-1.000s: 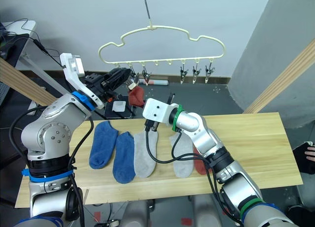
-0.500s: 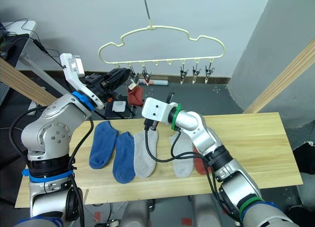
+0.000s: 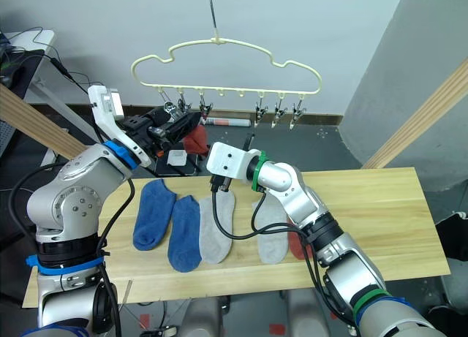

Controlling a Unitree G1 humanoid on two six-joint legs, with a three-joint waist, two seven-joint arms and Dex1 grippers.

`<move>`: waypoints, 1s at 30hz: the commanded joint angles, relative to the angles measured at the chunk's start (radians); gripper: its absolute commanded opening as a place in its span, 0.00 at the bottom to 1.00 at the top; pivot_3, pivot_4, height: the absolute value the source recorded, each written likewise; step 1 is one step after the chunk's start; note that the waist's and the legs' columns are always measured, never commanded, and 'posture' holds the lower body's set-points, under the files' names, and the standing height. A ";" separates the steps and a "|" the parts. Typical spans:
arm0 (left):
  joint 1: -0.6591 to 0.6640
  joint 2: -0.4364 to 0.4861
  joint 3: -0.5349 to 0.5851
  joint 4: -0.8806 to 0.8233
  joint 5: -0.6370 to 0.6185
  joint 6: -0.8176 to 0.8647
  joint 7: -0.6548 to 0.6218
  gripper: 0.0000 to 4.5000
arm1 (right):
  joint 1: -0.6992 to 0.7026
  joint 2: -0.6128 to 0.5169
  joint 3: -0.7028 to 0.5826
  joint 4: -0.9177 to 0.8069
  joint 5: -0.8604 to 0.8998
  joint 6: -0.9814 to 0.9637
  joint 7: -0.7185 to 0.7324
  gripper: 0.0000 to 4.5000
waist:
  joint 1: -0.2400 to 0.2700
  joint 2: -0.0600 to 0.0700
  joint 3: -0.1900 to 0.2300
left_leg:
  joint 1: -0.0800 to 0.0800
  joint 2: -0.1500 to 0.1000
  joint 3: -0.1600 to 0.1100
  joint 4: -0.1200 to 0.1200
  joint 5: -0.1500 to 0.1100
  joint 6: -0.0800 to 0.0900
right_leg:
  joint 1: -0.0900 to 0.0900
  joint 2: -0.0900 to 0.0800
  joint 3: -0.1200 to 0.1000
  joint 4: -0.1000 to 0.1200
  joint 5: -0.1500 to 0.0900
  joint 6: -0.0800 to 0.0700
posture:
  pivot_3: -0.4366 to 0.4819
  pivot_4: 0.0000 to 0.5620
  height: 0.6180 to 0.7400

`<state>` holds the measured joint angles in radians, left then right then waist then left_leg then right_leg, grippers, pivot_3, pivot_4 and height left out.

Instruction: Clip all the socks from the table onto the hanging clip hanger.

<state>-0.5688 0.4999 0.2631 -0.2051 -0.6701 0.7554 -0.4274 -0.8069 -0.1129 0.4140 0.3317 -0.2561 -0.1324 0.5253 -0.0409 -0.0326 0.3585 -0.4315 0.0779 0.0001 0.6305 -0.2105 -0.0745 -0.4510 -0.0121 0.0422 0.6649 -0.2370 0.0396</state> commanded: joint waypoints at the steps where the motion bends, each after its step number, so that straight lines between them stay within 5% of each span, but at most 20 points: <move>1: 0.024 0.030 0.016 -0.055 0.009 -0.031 -0.019 0.91 | -0.016 0.015 -0.012 -0.017 0.032 0.004 0.033 0.00 | 0.000 0.000 0.000 | 0.000 0.000 0.000 0.000 0.000 0.000 | 0.000 0.000 0.000 0.000 0.000 0.000 | 0.42 0.61 1.00; 12: 0.083 0.061 0.012 -0.073 0.059 -0.101 -0.034 0.92 | 0.016 0.013 -0.010 -0.060 0.049 0.069 0.069 0.82 | 0.009 0.000 0.000 | 0.000 0.000 0.000 0.000 0.000 0.000 | 0.000 0.000 -0.001 0.001 0.000 0.000 | 0.44 0.59 1.00; 20: 0.190 0.097 0.022 -0.116 0.197 -0.303 -0.046 0.92 | 0.242 -0.141 -0.100 -0.449 0.166 0.301 0.182 0.82 | 0.016 -0.001 -0.001 | -0.001 0.000 -0.001 0.000 0.000 0.000 | 0.000 -0.001 -0.001 0.000 0.000 0.000 | 0.47 0.60 1.00; 25: 0.233 0.011 -0.028 -0.192 0.231 -0.362 0.003 0.92 | 0.399 -0.269 -0.285 -0.834 0.385 0.535 0.245 0.82 | 0.023 -0.001 -0.001 | -0.001 -0.001 -0.001 0.001 0.000 0.000 | 0.000 -0.001 -0.001 0.001 0.000 0.000 | 0.47 0.63 1.00; 30: 0.252 -0.031 -0.050 -0.215 0.267 -0.400 0.029 0.92 | 0.445 -0.333 -0.381 -0.991 0.511 0.680 0.225 0.82 | 0.012 -0.001 -0.001 | 0.000 0.000 -0.002 0.001 0.000 0.000 | 0.001 0.000 0.000 0.001 0.000 0.000 | 0.45 0.65 1.00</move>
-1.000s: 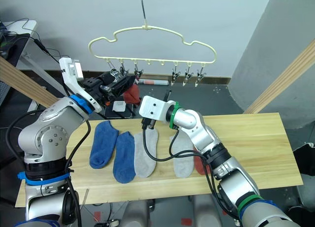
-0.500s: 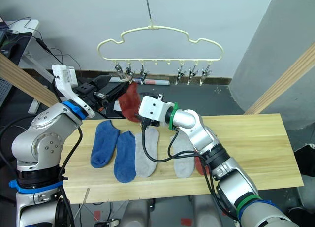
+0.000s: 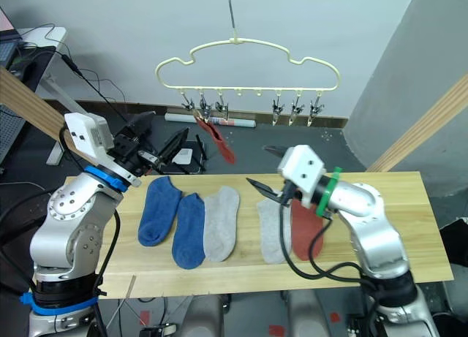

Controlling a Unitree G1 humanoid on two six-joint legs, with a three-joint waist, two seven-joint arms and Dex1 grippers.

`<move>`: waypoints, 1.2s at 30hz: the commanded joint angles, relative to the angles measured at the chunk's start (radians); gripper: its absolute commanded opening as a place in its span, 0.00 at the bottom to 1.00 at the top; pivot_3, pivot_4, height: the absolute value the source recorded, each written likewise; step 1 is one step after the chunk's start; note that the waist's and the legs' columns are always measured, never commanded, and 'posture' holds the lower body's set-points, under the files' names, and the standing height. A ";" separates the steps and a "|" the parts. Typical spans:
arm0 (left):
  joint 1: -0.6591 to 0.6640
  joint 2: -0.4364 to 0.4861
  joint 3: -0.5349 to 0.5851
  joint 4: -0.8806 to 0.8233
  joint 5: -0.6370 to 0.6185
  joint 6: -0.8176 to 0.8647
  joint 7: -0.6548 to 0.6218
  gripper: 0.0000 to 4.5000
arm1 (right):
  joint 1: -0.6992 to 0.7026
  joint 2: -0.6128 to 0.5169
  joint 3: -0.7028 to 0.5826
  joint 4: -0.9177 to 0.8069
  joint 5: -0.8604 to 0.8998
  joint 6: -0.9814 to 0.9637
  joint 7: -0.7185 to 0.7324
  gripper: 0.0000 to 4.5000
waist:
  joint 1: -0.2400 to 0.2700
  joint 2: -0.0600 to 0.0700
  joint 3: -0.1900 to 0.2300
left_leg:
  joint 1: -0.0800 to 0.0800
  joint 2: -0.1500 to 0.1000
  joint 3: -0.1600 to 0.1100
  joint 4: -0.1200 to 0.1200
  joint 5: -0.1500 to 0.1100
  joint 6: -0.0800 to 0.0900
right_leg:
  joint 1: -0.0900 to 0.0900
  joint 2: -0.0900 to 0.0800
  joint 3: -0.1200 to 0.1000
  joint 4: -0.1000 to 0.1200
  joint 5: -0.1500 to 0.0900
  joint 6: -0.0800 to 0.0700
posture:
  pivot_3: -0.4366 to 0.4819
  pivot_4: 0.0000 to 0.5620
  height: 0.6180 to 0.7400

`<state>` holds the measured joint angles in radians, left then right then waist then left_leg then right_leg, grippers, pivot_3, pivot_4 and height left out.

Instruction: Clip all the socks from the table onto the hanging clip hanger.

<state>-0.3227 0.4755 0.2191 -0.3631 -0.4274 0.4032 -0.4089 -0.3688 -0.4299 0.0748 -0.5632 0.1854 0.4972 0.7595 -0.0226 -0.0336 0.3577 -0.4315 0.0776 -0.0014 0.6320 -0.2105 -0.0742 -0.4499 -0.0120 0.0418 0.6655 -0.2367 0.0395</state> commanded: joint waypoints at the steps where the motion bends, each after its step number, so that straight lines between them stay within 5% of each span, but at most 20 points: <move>1: 0.016 -0.023 -0.018 -0.062 0.031 -0.060 0.017 0.92 | 0.014 -0.025 -0.077 -0.136 0.102 0.085 -0.022 0.82 | -0.008 0.000 0.000 | 0.000 0.000 0.000 0.000 0.000 0.000 | 0.000 0.000 0.000 0.000 0.000 0.000 | 0.45 0.65 1.00; 8: 0.031 -0.129 -0.112 -0.030 0.108 -0.156 0.043 0.53 | 0.041 -0.111 -0.242 -0.274 0.260 0.274 -0.092 0.83 | -0.008 0.000 0.000 | 0.000 0.000 0.001 0.001 0.000 0.000 | 0.000 0.000 0.001 0.000 0.000 0.000 | 0.38 0.69 1.00; 30: -0.109 -0.271 -0.143 0.236 0.216 -0.322 0.136 0.53 | -0.017 -0.246 -0.303 -0.243 0.389 0.317 -0.176 0.83 | -0.016 0.000 0.001 | 0.000 0.000 0.001 0.001 0.000 0.001 | 0.000 0.001 0.002 -0.002 -0.003 0.005 | 0.31 0.70 1.00; 34: -0.145 -0.271 -0.147 0.287 0.221 -0.341 0.126 0.34 | -0.013 -0.253 -0.305 -0.238 0.391 0.306 -0.178 0.83 | -0.020 0.000 0.001 | 0.000 0.000 0.001 0.001 0.000 0.001 | 0.000 0.001 0.002 -0.001 -0.003 0.005 | 0.31 0.70 1.00; 36: -0.153 -0.270 -0.144 0.300 0.220 -0.346 0.125 0.34 | -0.009 -0.257 -0.307 -0.238 0.393 0.303 -0.180 0.83 | -0.023 0.000 0.001 | 0.000 0.000 0.001 0.002 0.000 0.001 | 0.000 0.001 0.002 -0.001 -0.003 0.005 | 0.31 0.69 1.00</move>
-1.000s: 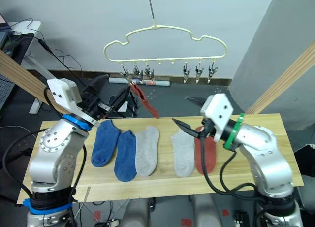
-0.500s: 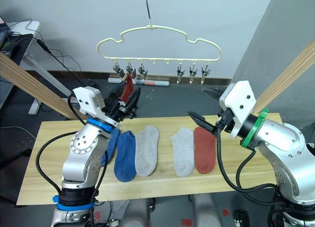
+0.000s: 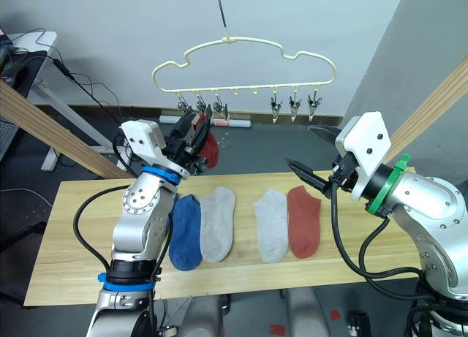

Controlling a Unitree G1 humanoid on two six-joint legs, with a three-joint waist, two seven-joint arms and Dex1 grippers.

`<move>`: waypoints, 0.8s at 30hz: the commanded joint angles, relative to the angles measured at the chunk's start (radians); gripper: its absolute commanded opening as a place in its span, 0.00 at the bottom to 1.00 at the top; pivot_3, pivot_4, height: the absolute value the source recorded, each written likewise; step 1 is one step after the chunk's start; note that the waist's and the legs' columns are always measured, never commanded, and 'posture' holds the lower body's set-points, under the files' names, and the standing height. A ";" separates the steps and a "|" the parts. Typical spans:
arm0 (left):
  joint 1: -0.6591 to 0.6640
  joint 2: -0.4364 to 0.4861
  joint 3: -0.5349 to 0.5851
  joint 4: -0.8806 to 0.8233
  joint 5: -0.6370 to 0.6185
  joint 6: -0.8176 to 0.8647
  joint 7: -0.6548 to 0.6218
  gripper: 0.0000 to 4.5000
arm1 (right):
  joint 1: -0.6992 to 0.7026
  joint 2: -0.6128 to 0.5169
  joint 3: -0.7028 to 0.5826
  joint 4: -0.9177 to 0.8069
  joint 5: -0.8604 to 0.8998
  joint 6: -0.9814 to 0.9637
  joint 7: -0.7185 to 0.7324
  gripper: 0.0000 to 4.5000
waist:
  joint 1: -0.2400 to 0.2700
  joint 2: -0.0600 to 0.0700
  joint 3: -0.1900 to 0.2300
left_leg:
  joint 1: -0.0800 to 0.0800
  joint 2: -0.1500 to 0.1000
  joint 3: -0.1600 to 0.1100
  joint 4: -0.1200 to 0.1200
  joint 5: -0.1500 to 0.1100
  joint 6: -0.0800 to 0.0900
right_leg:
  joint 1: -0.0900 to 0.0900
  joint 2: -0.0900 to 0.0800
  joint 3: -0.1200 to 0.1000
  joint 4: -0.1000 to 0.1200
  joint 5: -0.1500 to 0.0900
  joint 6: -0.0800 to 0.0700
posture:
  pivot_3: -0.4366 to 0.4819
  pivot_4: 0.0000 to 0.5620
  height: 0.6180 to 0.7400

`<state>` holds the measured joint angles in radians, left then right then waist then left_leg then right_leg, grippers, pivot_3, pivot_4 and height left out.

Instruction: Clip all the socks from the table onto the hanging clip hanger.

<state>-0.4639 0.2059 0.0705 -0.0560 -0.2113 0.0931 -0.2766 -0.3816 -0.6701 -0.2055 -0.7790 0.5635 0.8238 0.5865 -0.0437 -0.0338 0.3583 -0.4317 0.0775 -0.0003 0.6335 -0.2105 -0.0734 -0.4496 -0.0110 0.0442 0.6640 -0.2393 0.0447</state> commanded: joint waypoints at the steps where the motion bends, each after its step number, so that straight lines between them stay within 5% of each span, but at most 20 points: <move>1: -0.017 0.001 0.006 0.000 0.004 -0.038 -0.007 0.34 | 0.006 -0.018 -0.029 -0.021 0.016 -0.026 -0.008 0.83 | -0.004 0.000 0.000 | 0.000 0.000 0.000 0.000 0.000 0.000 | 0.000 0.000 0.000 0.000 0.000 0.000 | 0.31 0.69 1.00; 24: -0.100 -0.005 0.020 0.051 0.007 -0.060 0.020 0.34 | 0.007 -0.042 -0.025 0.011 0.061 -0.064 0.001 0.83 | -0.009 0.000 0.000 | 0.000 0.000 0.000 0.000 0.000 0.000 | 0.000 0.000 0.000 -0.001 0.000 0.000 | 0.31 0.67 1.00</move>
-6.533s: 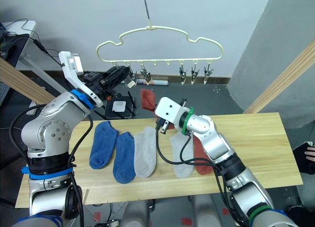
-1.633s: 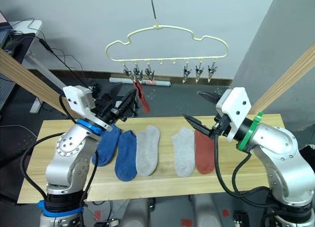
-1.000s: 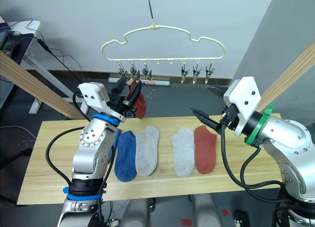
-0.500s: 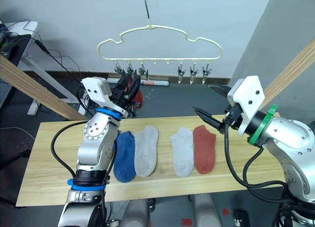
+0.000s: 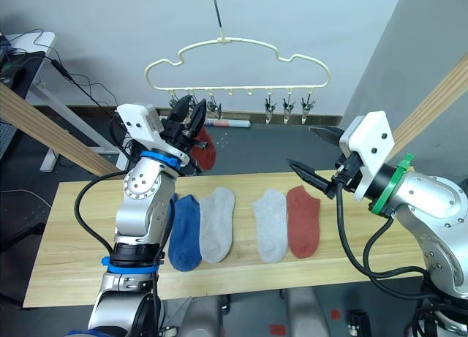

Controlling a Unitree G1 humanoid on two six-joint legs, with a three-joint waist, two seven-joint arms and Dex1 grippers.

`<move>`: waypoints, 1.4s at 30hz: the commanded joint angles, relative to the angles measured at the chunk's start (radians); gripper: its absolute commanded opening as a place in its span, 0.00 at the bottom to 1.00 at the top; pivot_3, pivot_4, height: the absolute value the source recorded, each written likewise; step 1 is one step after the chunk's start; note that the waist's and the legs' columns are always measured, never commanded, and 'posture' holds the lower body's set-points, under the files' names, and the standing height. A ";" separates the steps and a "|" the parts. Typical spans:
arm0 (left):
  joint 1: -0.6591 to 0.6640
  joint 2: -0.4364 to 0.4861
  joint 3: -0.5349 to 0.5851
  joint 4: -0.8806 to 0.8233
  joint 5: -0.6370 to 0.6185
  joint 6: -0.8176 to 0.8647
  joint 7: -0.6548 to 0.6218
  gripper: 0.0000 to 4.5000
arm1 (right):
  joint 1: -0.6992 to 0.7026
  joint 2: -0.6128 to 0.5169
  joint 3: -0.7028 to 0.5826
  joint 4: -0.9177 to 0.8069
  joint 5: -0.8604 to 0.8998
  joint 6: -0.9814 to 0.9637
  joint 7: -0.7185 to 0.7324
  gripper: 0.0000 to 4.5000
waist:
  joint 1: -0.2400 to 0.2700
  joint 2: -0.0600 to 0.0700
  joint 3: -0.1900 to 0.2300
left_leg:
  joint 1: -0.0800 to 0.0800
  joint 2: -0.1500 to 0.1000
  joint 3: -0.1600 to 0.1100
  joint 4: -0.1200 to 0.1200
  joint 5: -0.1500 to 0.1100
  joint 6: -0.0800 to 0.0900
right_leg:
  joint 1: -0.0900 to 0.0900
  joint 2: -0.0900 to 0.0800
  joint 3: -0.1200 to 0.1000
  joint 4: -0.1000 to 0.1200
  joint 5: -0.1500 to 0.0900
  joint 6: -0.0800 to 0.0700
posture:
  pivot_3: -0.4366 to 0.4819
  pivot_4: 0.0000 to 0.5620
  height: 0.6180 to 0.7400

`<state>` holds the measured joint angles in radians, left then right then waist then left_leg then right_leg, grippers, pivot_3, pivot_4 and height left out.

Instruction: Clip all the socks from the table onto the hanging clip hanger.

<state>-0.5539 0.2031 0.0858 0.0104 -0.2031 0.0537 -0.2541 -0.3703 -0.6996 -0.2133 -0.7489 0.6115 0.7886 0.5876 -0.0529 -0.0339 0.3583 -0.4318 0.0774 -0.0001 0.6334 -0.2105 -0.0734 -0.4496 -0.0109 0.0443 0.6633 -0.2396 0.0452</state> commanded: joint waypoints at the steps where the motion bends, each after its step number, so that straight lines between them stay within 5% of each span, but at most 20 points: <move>1: -0.011 -0.003 0.005 -0.015 -0.001 -0.021 -0.002 0.34 | -0.004 -0.013 -0.017 -0.018 0.014 -0.030 -0.001 0.83 | 0.000 0.000 0.000 | 0.000 0.000 0.000 0.000 0.000 0.000 | 0.000 0.000 0.000 0.000 0.000 0.000 | 0.31 0.67 1.00; 10: -0.034 -0.002 0.008 0.014 -0.007 -0.028 -0.015 0.34 | -0.007 -0.018 -0.015 -0.007 0.017 -0.039 -0.004 0.83 | -0.001 0.000 0.000 | 0.000 0.000 0.000 0.000 0.000 0.000 | 0.000 0.000 0.000 0.000 0.000 0.000 | 0.31 0.67 1.00; 17: -0.032 -0.002 0.011 0.009 -0.013 -0.029 -0.025 0.05 | -0.007 -0.013 -0.009 -0.012 0.021 -0.036 -0.011 0.83 | -0.001 0.000 0.000 | 0.000 0.000 0.000 0.000 0.000 0.000 | 0.000 0.000 0.000 0.000 0.000 0.000 | 0.32 0.66 1.00; 26: -0.027 0.020 0.012 -0.011 -0.021 -0.010 -0.040 0.04 | 0.076 0.009 0.073 -0.039 -0.022 -0.003 -0.074 0.83 | -0.001 0.000 0.000 | 0.000 0.000 0.000 0.000 0.000 0.000 | 0.000 0.000 0.000 0.000 0.000 0.000 | 0.32 0.67 1.00; 28: -0.027 0.031 0.009 -0.021 -0.023 0.001 -0.052 0.04 | 0.137 0.027 0.136 -0.030 -0.088 -0.008 -0.131 0.91 | -0.001 0.000 0.000 | 0.000 0.000 0.000 0.000 0.000 0.000 | 0.000 0.000 0.000 0.000 0.000 0.000 | 0.32 0.67 1.00; 30: -0.027 0.043 0.006 -0.036 -0.028 0.014 -0.069 0.04 | 0.185 0.063 0.201 -0.011 -0.164 -0.038 -0.188 1.00 | -0.001 0.000 0.000 | 0.000 0.000 0.000 0.000 0.000 0.000 | 0.000 0.000 0.000 0.000 0.000 0.000 | 0.33 0.68 1.00; 36: -0.023 0.074 -0.007 -0.084 -0.055 0.075 -0.129 0.04 | 0.268 0.238 0.406 0.211 -0.434 -0.106 -0.421 1.00 | -0.004 0.000 0.000 | 0.000 0.000 0.000 0.000 0.000 0.000 | -0.001 0.000 0.000 0.001 0.000 0.000 | 0.35 0.71 1.00; 42: -0.021 0.083 -0.007 -0.110 -0.071 0.117 -0.153 0.04 | 0.316 0.392 0.430 0.335 -0.546 -0.151 -0.538 1.00 | -0.003 0.001 0.000 | 0.000 0.001 0.001 -0.002 0.000 0.000 | -0.001 0.000 0.000 0.000 0.000 0.000 | 0.36 0.72 1.00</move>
<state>-0.5731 0.2803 0.0807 -0.0416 -0.2615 0.1737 -0.3949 -0.0616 -0.3161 0.2225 -0.3985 0.0969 0.6645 0.0807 -0.0560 -0.0333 0.3587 -0.4319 0.0780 0.0005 0.6318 -0.2103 -0.0738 -0.4507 -0.0108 0.0445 0.6627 -0.2400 0.0457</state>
